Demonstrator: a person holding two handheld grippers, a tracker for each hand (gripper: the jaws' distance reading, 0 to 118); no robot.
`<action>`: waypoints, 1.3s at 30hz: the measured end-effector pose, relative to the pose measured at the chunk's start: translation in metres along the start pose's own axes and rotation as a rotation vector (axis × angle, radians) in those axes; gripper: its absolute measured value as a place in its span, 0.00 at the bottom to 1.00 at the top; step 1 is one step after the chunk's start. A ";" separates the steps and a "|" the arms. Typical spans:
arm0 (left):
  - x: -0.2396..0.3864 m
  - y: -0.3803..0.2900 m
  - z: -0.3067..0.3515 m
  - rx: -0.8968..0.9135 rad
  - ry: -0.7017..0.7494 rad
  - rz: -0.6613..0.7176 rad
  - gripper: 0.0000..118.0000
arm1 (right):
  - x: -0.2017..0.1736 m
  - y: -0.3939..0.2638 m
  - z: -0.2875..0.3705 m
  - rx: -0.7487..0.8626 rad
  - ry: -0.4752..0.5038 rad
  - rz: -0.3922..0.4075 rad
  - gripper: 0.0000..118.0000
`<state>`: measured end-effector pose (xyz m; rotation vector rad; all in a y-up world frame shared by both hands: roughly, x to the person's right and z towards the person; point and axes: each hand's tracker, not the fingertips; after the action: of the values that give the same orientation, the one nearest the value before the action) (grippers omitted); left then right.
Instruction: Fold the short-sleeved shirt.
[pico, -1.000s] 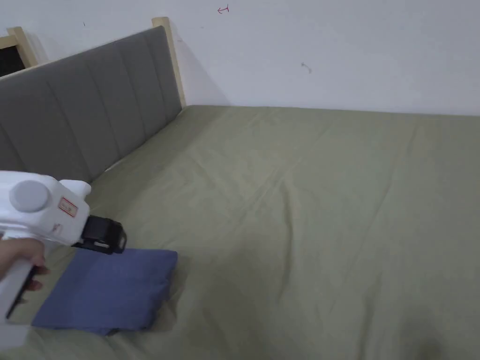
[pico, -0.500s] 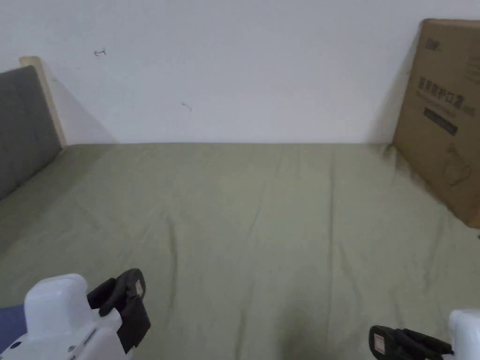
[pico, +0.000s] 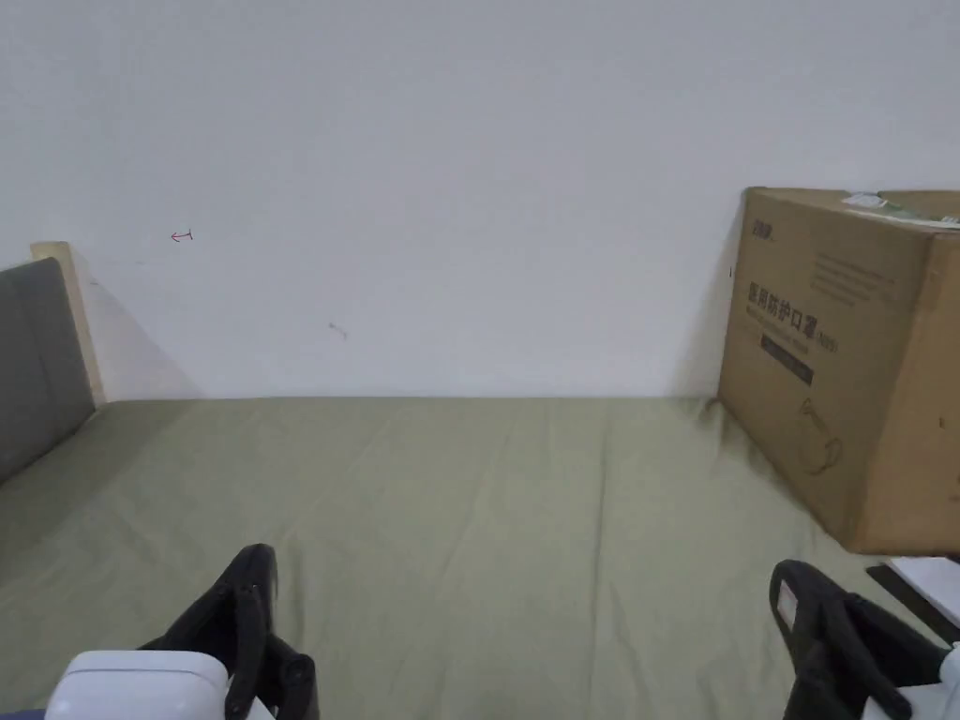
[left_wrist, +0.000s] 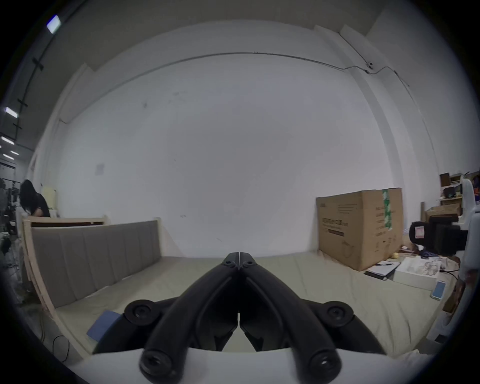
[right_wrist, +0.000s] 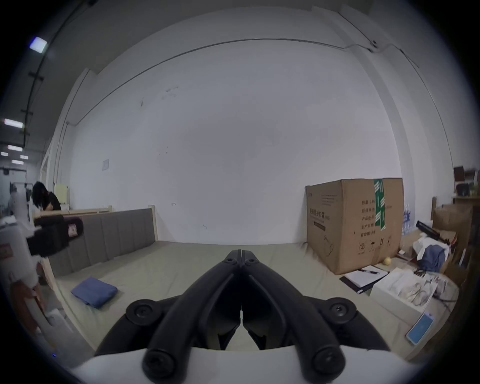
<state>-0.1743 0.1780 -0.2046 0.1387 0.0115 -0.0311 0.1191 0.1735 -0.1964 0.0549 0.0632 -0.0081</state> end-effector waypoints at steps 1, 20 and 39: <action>-0.001 0.000 0.001 -0.001 -0.016 0.013 0.00 | -0.001 -0.002 0.001 -0.004 -0.004 -0.007 0.00; 0.006 -0.018 -0.004 -0.114 -0.030 0.047 0.90 | -0.014 -0.023 0.007 -0.052 -0.088 0.062 0.57; 0.002 -0.019 -0.003 -0.075 -0.039 0.049 1.00 | -0.022 -0.029 0.007 -0.044 -0.052 0.058 1.00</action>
<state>-0.1728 0.1591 -0.2098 0.0632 -0.0295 0.0158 0.0970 0.1444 -0.1892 0.0129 0.0099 0.0500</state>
